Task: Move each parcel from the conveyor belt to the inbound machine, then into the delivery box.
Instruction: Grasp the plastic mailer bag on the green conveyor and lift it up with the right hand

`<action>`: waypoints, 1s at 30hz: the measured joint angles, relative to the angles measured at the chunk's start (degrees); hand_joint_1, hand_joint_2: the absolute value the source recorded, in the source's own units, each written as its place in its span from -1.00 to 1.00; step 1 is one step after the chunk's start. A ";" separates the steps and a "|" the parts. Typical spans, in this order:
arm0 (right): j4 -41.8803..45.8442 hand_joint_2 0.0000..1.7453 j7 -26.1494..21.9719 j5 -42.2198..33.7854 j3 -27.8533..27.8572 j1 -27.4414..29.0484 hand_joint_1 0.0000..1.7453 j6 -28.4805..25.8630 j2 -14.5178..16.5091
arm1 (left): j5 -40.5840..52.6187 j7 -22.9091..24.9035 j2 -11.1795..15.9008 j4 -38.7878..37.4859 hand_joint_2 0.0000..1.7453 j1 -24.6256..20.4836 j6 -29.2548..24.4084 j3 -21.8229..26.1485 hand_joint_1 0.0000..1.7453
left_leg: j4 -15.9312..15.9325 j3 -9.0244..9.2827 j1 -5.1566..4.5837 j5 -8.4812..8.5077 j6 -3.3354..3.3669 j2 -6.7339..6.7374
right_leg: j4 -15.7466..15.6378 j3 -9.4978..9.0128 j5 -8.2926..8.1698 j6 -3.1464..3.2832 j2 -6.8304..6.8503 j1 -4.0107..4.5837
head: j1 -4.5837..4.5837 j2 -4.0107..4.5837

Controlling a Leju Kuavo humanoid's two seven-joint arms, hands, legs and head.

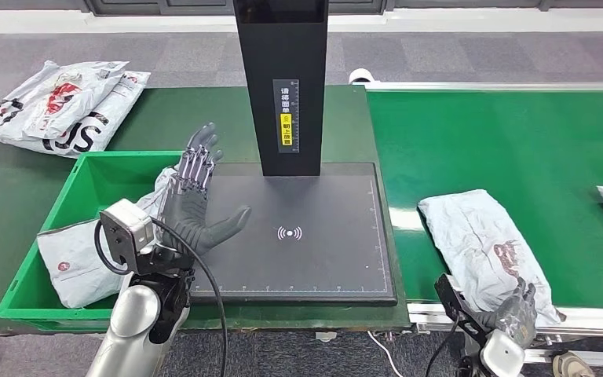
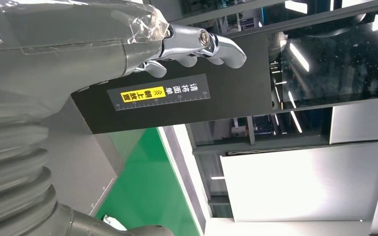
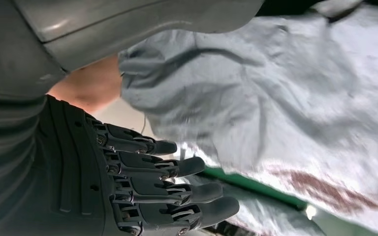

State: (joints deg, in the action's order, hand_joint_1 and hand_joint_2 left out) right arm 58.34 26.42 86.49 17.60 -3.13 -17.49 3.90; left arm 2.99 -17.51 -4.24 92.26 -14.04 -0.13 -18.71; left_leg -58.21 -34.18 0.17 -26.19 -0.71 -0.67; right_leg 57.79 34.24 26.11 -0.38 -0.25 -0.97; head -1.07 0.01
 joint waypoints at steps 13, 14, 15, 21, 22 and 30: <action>-13.16 1.00 -0.54 2.66 1.19 -7.69 1.00 -1.76 -1.53 | 1.88 -0.39 0.05 2.53 1.00 1.41 -0.73 0.00 -1.00 | 0.00 0.04 0.00 0.01 0.02 0.08 | 0.00 -0.05 -0.03 0.00 -0.03 0.00 | 0.01 0.00; -13.47 1.00 -0.72 2.78 1.19 -7.98 1.00 -2.02 -1.55 | 1.98 -0.41 0.06 2.65 1.00 1.49 -0.80 0.00 -1.00 | 0.00 0.05 0.00 0.01 0.01 0.08 | 0.00 -0.05 -0.03 0.00 -0.04 0.00 | 0.01 0.00; -13.73 1.00 -0.96 2.89 1.19 -8.25 1.00 -2.31 -1.56 | 2.10 -0.43 0.07 2.76 1.00 1.59 -0.89 0.00 -1.00 | 0.00 0.05 0.00 0.01 0.01 0.08 | 0.00 -0.05 -0.03 0.00 -0.04 0.00 | 0.00 -0.01; -14.15 1.00 -2.77 2.72 1.19 -9.12 1.00 -3.53 -1.53 | 2.51 -0.52 0.15 3.27 1.00 2.15 -1.35 0.00 -1.00 | 0.00 0.04 0.01 0.01 0.01 0.04 | 0.00 -0.05 -0.02 0.00 -0.02 0.01 | 0.00 0.01; -14.15 1.00 -2.89 2.68 1.19 -9.17 1.00 -3.52 -1.52 | 2.52 -0.52 0.16 3.30 1.00 2.20 -1.39 0.00 -1.00 | 0.00 0.04 0.01 0.01 0.01 0.03 | 0.00 -0.05 -0.02 0.00 -0.02 0.01 | 0.00 0.01; -12.59 1.00 -6.90 -0.61 1.17 -8.79 1.00 -7.12 -1.03 | 2.80 -0.67 0.22 3.73 1.00 2.91 -1.84 0.02 -1.00 | 0.00 0.01 0.00 0.01 0.01 0.01 | 0.01 -0.07 -0.02 0.00 -0.01 0.00 | 0.01 0.00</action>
State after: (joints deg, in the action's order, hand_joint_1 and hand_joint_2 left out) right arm 45.75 19.52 85.88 18.77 -11.92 -24.61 2.87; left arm 5.79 -18.17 -4.02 95.99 -11.12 -1.97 -18.69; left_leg -58.20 -34.17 0.18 -26.18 -0.70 -0.65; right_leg 57.80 34.17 26.09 -0.38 -0.25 -0.97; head -1.07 0.01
